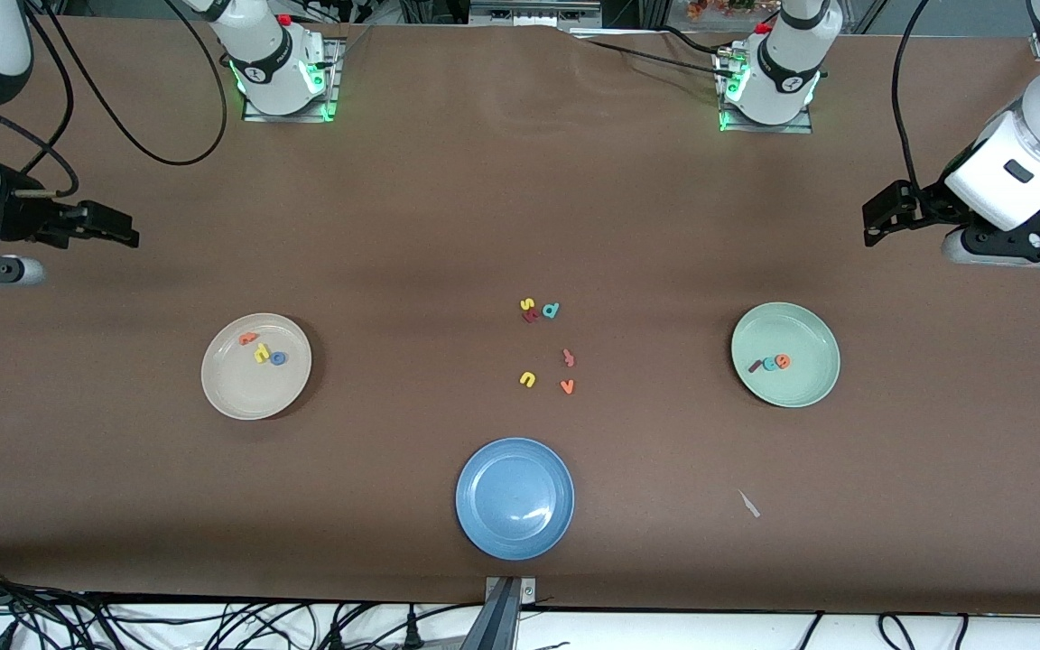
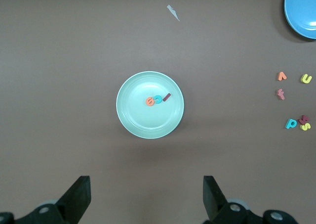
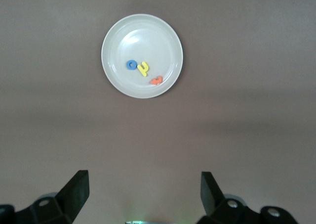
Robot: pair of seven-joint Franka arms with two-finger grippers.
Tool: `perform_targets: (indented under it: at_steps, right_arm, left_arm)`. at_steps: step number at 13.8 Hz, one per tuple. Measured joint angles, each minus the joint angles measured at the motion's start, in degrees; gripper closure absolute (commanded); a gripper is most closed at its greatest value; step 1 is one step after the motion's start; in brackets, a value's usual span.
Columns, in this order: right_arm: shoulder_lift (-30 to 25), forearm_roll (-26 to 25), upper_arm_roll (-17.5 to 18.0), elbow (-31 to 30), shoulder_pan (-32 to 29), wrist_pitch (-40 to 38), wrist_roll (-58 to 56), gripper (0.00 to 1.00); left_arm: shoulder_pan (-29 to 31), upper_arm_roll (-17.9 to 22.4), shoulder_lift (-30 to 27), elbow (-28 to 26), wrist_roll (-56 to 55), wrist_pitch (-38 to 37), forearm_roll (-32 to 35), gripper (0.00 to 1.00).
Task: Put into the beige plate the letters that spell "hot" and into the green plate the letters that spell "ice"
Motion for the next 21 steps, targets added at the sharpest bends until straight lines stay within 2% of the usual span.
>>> perform_targets:
  at_steps: [5,9,13,17,21]
  right_arm:
    - [-0.67,0.00,-0.21,0.80,-0.03,-4.11,0.00,0.00]
    - [-1.07,-0.07,-0.83,1.15,0.31,-4.15,0.00,0.00]
    - [-1.09,-0.65,-3.64,1.54,1.78,-3.56,-0.05,0.00]
    - [-1.09,-3.23,-3.71,1.71,3.65,-3.29,0.06,0.00]
    - [-0.98,-3.60,-3.80,2.90,4.19,-1.57,0.16,0.00]
  left_arm:
    - [0.00,0.00,0.00,0.00,0.00,0.00,0.00,0.00]
    - [0.00,0.00,0.00,0.00,0.00,0.00,0.00,0.00]
    - [0.00,0.00,0.00,0.00,0.00,0.00,0.00,0.00]
    - [0.00,0.00,0.00,0.00,0.00,-0.01,0.00,0.00]
    - [0.00,0.00,0.00,0.00,0.00,-0.01,0.00,0.00]
